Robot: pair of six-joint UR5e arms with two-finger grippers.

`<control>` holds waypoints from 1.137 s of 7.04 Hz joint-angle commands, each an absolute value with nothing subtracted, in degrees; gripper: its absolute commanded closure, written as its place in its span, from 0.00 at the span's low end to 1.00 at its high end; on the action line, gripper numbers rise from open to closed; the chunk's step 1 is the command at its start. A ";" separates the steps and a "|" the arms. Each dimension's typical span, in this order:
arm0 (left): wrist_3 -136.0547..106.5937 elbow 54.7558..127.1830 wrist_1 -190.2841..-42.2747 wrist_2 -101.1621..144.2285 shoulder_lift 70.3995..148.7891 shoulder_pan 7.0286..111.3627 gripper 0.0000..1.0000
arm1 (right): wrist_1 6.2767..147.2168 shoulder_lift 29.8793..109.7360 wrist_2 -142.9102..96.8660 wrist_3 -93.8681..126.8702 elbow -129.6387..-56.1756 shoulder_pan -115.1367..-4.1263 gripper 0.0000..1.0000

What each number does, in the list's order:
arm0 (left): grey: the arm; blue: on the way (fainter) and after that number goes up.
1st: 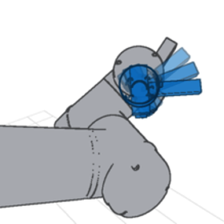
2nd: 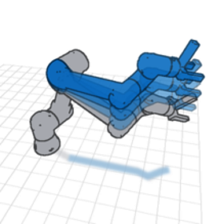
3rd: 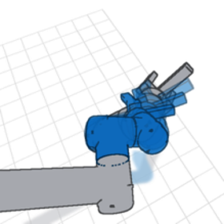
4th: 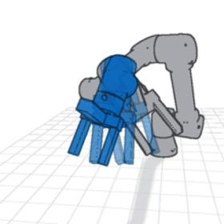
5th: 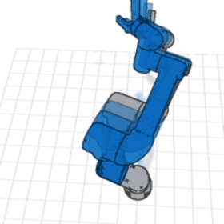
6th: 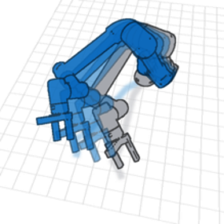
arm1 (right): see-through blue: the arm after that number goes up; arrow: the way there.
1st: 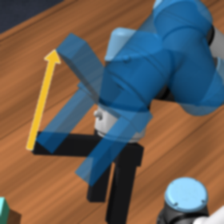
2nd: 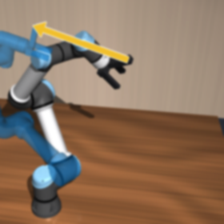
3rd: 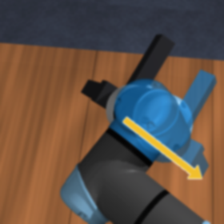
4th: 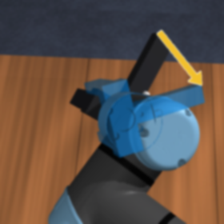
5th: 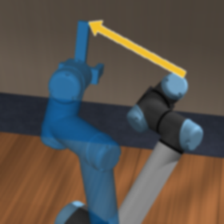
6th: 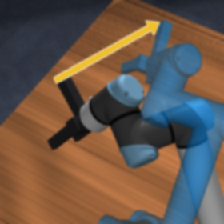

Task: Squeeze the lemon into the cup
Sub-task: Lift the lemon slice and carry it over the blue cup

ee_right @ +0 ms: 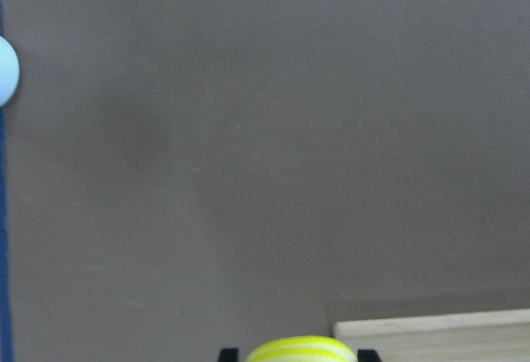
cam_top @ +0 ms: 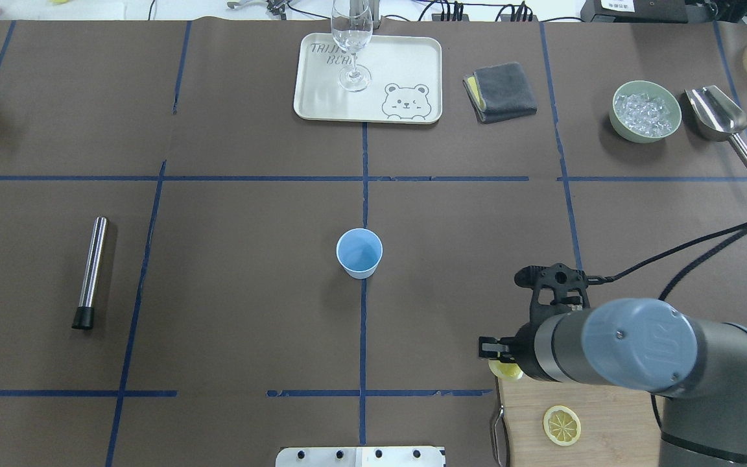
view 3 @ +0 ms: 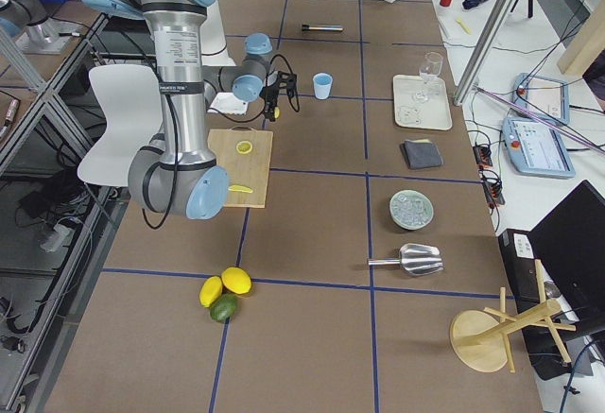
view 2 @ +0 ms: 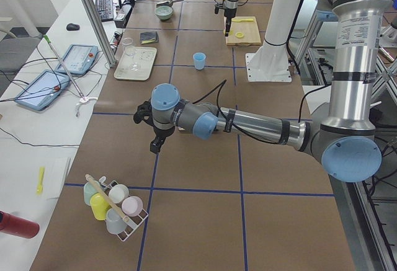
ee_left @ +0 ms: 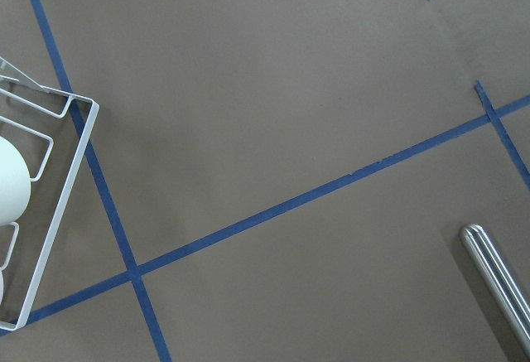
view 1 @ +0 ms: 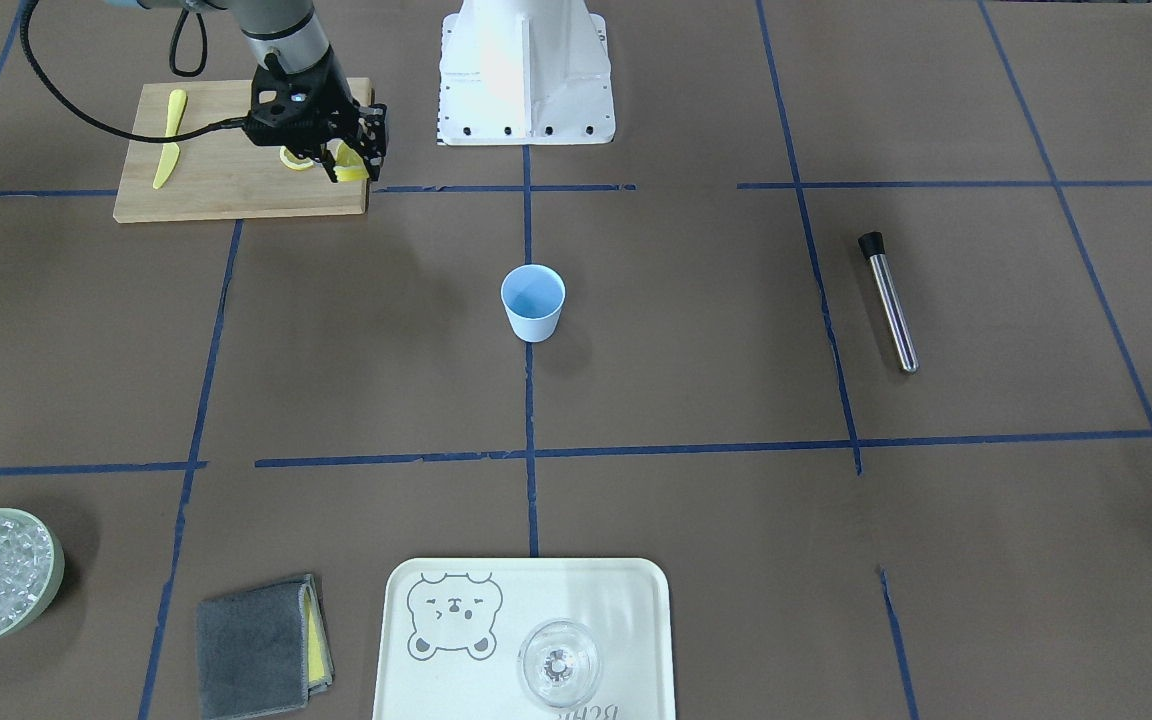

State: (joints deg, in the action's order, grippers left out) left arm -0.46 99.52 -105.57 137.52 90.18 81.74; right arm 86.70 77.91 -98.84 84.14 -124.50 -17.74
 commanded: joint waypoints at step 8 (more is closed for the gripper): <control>-0.62 99.49 -105.64 137.55 90.00 81.65 0.00 | 92.55 41.22 -102.74 86.04 -93.60 -26.63 0.55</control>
